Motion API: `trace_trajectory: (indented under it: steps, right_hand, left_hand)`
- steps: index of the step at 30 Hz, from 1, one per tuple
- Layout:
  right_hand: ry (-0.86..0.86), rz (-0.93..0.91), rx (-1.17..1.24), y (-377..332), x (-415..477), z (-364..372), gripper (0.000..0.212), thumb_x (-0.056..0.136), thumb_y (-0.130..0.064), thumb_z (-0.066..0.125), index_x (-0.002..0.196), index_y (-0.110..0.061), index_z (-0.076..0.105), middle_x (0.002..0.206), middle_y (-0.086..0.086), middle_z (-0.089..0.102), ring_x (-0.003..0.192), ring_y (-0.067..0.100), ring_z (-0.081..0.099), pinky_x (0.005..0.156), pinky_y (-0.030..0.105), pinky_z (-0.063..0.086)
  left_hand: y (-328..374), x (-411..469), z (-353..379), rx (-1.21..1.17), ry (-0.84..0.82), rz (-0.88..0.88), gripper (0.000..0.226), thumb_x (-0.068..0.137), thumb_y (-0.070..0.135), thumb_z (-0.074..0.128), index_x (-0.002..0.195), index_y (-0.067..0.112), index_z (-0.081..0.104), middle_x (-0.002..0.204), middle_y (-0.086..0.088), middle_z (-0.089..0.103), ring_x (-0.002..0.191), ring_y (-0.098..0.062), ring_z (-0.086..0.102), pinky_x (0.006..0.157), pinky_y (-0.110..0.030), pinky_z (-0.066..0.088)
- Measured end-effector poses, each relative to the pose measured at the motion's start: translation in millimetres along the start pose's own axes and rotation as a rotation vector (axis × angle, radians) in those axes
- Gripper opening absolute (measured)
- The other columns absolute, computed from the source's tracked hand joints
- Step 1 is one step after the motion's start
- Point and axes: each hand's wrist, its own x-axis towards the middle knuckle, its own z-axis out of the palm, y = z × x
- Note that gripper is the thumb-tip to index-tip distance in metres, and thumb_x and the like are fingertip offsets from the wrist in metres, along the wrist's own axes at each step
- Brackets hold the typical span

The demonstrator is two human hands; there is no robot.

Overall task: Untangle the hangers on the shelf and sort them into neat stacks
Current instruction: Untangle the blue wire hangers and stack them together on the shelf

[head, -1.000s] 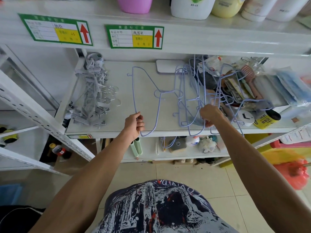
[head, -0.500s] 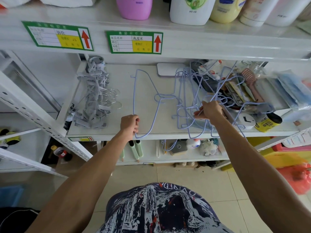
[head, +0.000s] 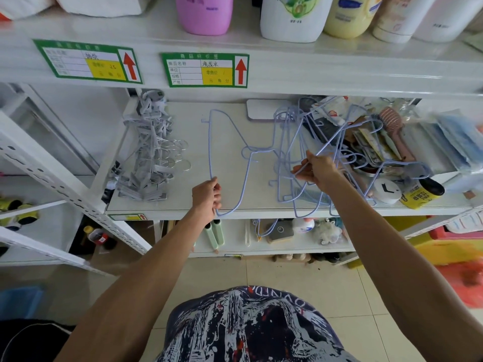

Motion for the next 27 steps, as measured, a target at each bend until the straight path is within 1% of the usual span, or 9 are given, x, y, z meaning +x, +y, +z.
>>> trace_trajectory:
  steps: [3,5,8,11,14,17,22,25,27]
  right_hand:
    - [-0.029,-0.033,-0.180,4.4,-5.6,3.8,0.038,0.103,-0.030,0.049,0.079,-0.002,0.059,0.062,0.015,0.070,0.057,0.026,0.071,0.051,0.031,0.059]
    - [-0.087,-0.066,-0.280,7.1,-11.1,6.4,0.039,0.104,-0.029,0.048,0.078,-0.002,0.058,0.059,0.015,0.067,0.054,0.028,0.070,0.048,0.031,0.058]
    - [-0.192,-0.110,-0.375,7.4,-21.5,11.8,0.038,0.105,-0.026,0.047,0.077,-0.001,0.055,0.053,0.015,0.062,0.048,0.028,0.067,0.043,0.030,0.055]
    - [-0.228,-0.146,-0.453,3.2,-27.8,17.5,0.039,0.105,-0.026,0.046,0.077,-0.001,0.056,0.053,0.016,0.060,0.047,0.029,0.066,0.044,0.032,0.054]
    - [-0.225,-0.151,-0.450,1.7,-28.1,19.3,0.039,0.105,-0.027,0.046,0.079,0.000,0.057,0.054,0.016,0.060,0.049,0.030,0.067,0.043,0.031,0.054]
    - [-0.211,-0.151,-0.377,5.1,-29.1,18.7,0.037,0.104,-0.027,0.049,0.079,0.000,0.056,0.053,0.014,0.059,0.047,0.030,0.066,0.041,0.028,0.051]
    - [-0.140,-0.199,-0.255,4.3,-33.5,26.2,0.037,0.105,-0.027,0.045,0.075,-0.006,0.052,0.055,0.010,0.053,0.042,0.024,0.059,0.042,0.027,0.046]
    - [-0.173,-0.182,-0.266,8.1,-36.6,41.6,0.037,0.106,-0.025,0.043,0.074,-0.006,0.051,0.055,0.011,0.052,0.040,0.023,0.058,0.046,0.029,0.046]
    - [-0.201,-0.168,-0.297,14.4,-40.9,50.6,0.038,0.106,-0.025,0.043,0.075,-0.005,0.051,0.054,0.011,0.053,0.041,0.024,0.058,0.045,0.030,0.047]
  left_hand:
    - [3.5,-1.9,5.0,-0.011,0.002,0.003,0.035,0.097,0.027,0.057,0.065,0.015,0.049,0.055,0.005,0.039,0.035,-0.006,0.025,0.034,-0.016,0.015]
    - [5.4,-3.4,8.4,-0.017,-0.005,0.007,0.036,0.097,0.027,0.056,0.064,0.016,0.047,0.055,0.005,0.037,0.034,-0.006,0.024,0.035,-0.015,0.015]
    - [4.7,-3.6,11.9,-0.019,-0.012,0.013,0.035,0.098,0.027,0.055,0.065,0.017,0.046,0.055,0.006,0.035,0.035,-0.006,0.024,0.036,-0.015,0.015]
    - [1.0,-2.2,12.3,-0.045,-0.008,-0.001,0.034,0.098,0.026,0.054,0.065,0.016,0.048,0.054,0.006,0.036,0.034,-0.005,0.025,0.035,-0.015,0.015]
    - [-0.5,-1.6,11.2,-0.051,0.008,0.001,0.034,0.097,0.025,0.055,0.066,0.015,0.049,0.054,0.005,0.037,0.034,-0.005,0.027,0.035,-0.015,0.016]
    - [-0.4,-3.2,12.8,-0.057,0.015,0.011,0.034,0.098,0.024,0.055,0.065,0.014,0.049,0.054,0.005,0.036,0.034,-0.005,0.027,0.035,-0.016,0.016]
    - [0.4,-10.0,16.3,-0.039,0.008,0.025,0.036,0.099,0.022,0.051,0.064,0.014,0.048,0.052,0.005,0.036,0.032,-0.005,0.027,0.036,-0.015,0.016]
    - [0.0,-11.4,17.7,-0.063,-0.028,0.016,0.036,0.100,0.023,0.049,0.065,0.014,0.048,0.049,0.006,0.036,0.030,-0.004,0.028,0.034,-0.013,0.017]
    - [-1.5,-11.6,21.6,-0.105,-0.043,0.014,0.035,0.100,0.023,0.049,0.066,0.013,0.048,0.048,0.007,0.037,0.030,-0.004,0.028,0.034,-0.013,0.018]
